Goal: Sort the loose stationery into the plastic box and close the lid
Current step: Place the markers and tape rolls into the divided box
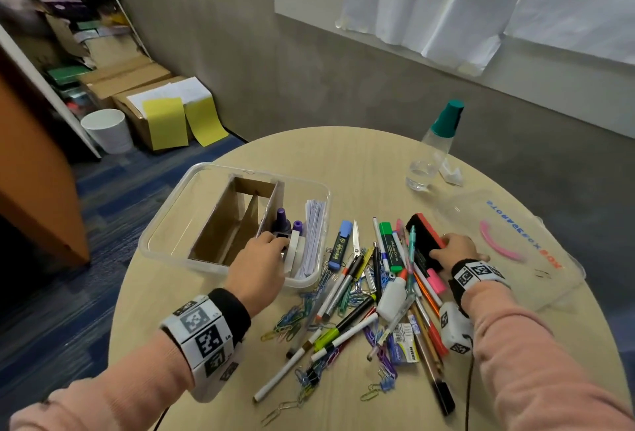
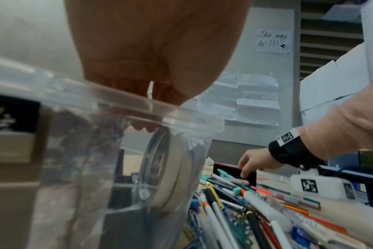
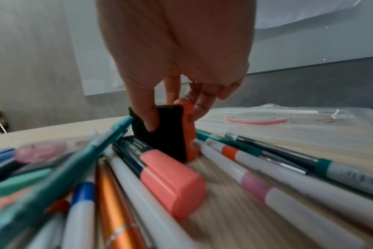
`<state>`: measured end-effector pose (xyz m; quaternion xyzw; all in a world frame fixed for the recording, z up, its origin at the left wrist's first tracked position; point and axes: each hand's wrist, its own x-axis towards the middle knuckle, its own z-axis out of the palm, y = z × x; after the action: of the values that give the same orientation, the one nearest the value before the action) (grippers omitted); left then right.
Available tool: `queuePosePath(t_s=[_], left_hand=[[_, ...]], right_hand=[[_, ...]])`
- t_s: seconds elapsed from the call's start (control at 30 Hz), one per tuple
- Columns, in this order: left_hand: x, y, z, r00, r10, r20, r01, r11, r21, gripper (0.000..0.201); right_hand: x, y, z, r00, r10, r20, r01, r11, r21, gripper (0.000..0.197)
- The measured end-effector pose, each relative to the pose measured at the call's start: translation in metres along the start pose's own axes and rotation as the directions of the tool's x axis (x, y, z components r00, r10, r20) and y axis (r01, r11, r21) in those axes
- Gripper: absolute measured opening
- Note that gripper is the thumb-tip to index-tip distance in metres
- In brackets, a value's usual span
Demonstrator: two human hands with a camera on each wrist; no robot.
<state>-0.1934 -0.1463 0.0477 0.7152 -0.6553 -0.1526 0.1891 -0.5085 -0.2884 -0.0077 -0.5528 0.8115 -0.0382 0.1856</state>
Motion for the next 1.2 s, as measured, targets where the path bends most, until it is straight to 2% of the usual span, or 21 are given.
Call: queuePosePath(t_s=[0.1, 0.23, 0.3, 0.37, 0.43, 0.47, 0.53, 0.57, 0.63, 0.7, 0.8, 0.93, 1.03, 1.13, 1.2], left_hand=[[-0.002, -0.004, 0.0, 0.998, 0.066, -0.017, -0.066, 0.998, -0.011, 0.033], [-0.009, -0.009, 0.0, 0.992, 0.123, -0.013, -0.123, 0.992, -0.026, 0.033], [-0.013, -0.013, 0.0, 0.986, 0.168, -0.011, -0.167, 0.986, 0.002, 0.034], [-0.016, -0.016, -0.001, 0.978, 0.207, 0.002, -0.207, 0.977, 0.05, 0.035], [-0.017, -0.019, -0.002, 0.973, 0.228, 0.03, -0.23, 0.969, 0.093, 0.036], [-0.018, -0.02, -0.002, 0.973, 0.227, 0.047, -0.231, 0.967, 0.106, 0.037], [-0.018, -0.022, -0.001, 0.976, 0.205, 0.074, -0.213, 0.969, 0.122, 0.04], [-0.019, -0.023, -0.001, 0.977, 0.195, 0.08, -0.205, 0.97, 0.131, 0.04], [-0.022, -0.027, -0.001, 0.977, 0.196, 0.078, -0.206, 0.966, 0.155, 0.037], [-0.026, -0.032, -0.001, 0.974, 0.216, 0.065, -0.225, 0.959, 0.171, 0.031], [-0.029, -0.041, -0.002, 0.964, 0.257, 0.063, -0.264, 0.949, 0.173, 0.031], [-0.029, -0.05, -0.004, 0.943, 0.322, 0.081, -0.33, 0.932, 0.149, 0.036], [-0.027, -0.053, -0.005, 0.933, 0.349, 0.089, -0.357, 0.928, 0.108, 0.035], [-0.026, -0.057, -0.008, 0.916, 0.389, 0.097, -0.396, 0.916, 0.07, 0.036], [-0.026, -0.058, -0.01, 0.904, 0.418, 0.093, -0.424, 0.904, 0.057, 0.038]], right_hand=[[-0.008, -0.003, -0.01, 0.997, 0.0, -0.079, 0.005, 0.998, 0.056, 0.013], [-0.032, -0.019, -0.038, 0.947, 0.025, -0.321, 0.037, 0.982, 0.187, 0.026], [-0.054, -0.039, -0.055, 0.924, 0.009, -0.382, 0.124, 0.938, 0.322, 0.031], [-0.078, -0.066, -0.067, 0.94, -0.063, -0.334, 0.221, 0.86, 0.461, 0.035], [-0.105, -0.099, -0.077, 0.971, -0.175, -0.165, 0.24, 0.757, 0.608, 0.036], [-0.119, -0.116, -0.079, 0.968, -0.244, -0.058, 0.22, 0.715, 0.664, 0.035], [-0.142, -0.149, -0.077, 0.923, -0.365, 0.118, 0.182, 0.687, 0.703, 0.029], [-0.151, -0.165, -0.072, 0.897, -0.407, 0.173, 0.189, 0.706, 0.683, 0.023], [-0.162, -0.191, -0.058, 0.87, -0.443, 0.217, 0.276, 0.802, 0.53, 0.017], [-0.166, -0.211, -0.042, 0.871, -0.435, 0.229, 0.346, 0.873, 0.344, 0.021], [-0.167, -0.229, -0.02, 0.871, -0.407, 0.276, 0.376, 0.913, 0.159, 0.029], [-0.17, -0.242, -0.003, 0.863, -0.395, 0.316, 0.431, 0.901, -0.05, 0.037], [-0.174, -0.248, 0.002, 0.852, -0.402, 0.336, 0.483, 0.851, -0.207, 0.038], [-0.179, -0.252, 0.009, 0.845, -0.396, 0.358, 0.505, 0.811, -0.295, 0.033], [-0.182, -0.253, 0.014, 0.857, -0.368, 0.362, 0.484, 0.817, -0.315, 0.032]])
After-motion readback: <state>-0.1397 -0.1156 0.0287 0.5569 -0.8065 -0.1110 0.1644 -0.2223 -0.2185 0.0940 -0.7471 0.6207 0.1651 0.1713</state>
